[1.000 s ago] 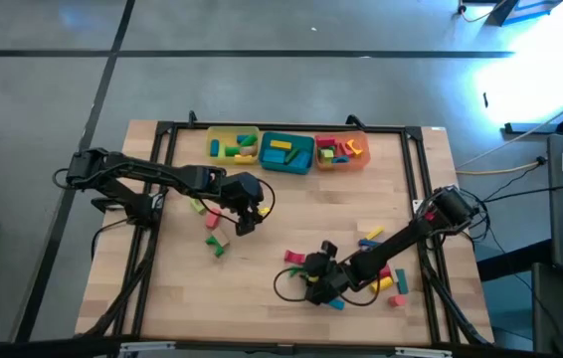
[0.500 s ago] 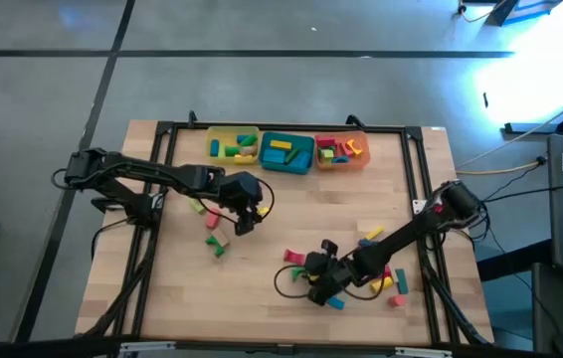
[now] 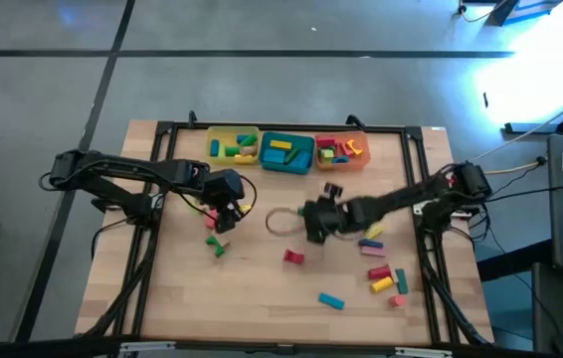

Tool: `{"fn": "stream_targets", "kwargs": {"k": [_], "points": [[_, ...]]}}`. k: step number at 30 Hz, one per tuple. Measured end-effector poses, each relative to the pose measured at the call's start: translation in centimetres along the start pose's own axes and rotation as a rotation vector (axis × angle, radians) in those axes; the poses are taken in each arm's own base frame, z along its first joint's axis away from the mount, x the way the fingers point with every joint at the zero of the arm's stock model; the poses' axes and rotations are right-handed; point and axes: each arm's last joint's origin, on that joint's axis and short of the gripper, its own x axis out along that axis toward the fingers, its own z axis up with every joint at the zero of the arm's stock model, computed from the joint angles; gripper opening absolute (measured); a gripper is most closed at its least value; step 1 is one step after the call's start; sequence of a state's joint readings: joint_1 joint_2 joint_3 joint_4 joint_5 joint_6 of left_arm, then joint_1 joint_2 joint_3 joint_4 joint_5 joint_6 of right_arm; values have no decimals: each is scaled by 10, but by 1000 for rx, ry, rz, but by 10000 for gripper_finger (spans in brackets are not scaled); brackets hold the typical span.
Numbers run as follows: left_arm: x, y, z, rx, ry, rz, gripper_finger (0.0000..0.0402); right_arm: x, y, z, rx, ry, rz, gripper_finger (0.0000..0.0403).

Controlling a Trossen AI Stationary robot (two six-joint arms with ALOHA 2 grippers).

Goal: Sort blocks by size
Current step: Put the green arch block into the orange bin

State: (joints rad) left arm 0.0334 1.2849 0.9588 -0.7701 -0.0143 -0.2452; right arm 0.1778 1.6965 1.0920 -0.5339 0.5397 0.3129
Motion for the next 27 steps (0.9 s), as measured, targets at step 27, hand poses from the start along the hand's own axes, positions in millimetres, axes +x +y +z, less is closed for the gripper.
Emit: {"fn": "stream_targets", "kwargs": {"k": [27], "points": [[-5,3,-11,-104,82,50,221,43,-159,29,-9,176,-219,128]]}}
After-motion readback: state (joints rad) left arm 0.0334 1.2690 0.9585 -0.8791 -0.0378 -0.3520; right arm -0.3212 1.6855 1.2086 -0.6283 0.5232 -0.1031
